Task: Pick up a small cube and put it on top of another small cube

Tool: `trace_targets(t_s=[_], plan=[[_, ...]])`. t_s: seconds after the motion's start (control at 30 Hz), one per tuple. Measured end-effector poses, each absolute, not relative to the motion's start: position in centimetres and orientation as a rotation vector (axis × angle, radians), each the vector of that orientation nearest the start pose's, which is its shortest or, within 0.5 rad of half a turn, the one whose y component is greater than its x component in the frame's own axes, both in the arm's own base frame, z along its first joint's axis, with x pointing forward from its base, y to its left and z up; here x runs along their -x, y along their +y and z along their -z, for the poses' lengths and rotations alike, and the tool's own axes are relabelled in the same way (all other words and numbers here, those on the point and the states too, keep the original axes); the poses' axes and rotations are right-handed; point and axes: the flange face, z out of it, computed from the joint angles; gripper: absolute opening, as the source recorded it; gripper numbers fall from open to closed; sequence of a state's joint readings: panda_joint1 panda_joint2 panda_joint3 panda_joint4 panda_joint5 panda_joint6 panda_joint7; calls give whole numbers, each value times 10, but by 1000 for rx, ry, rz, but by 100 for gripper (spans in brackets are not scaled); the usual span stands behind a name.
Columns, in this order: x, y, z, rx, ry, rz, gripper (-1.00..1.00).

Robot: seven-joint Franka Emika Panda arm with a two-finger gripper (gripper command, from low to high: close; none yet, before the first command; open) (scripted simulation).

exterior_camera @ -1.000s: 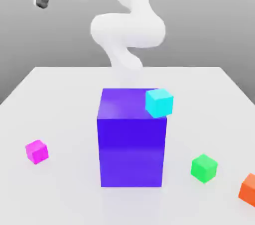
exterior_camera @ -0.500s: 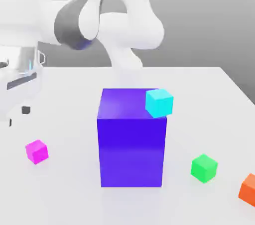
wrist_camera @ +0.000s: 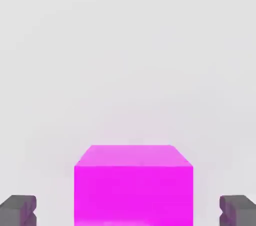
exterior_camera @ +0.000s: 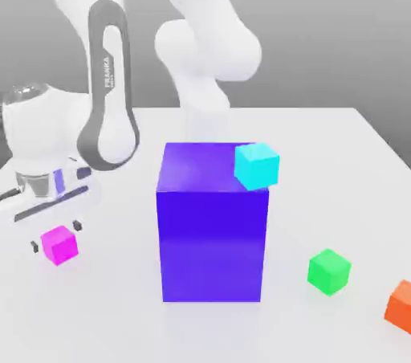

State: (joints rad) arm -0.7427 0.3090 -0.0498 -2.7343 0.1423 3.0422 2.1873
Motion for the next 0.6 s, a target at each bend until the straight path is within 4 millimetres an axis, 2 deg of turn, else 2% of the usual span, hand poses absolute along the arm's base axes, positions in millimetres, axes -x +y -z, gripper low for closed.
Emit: trace_targets(t_s=[0.2, 0.43, 0.47, 0.6], plan=[[-259, -281, -129, 35, 3141, 4, -100], [-262, -283, -190, 50, 3131, 17, -100], [-271, -281, -198, 95, 3116, 35, -100], [-328, -253, -229, 370, 3028, 116, -100]])
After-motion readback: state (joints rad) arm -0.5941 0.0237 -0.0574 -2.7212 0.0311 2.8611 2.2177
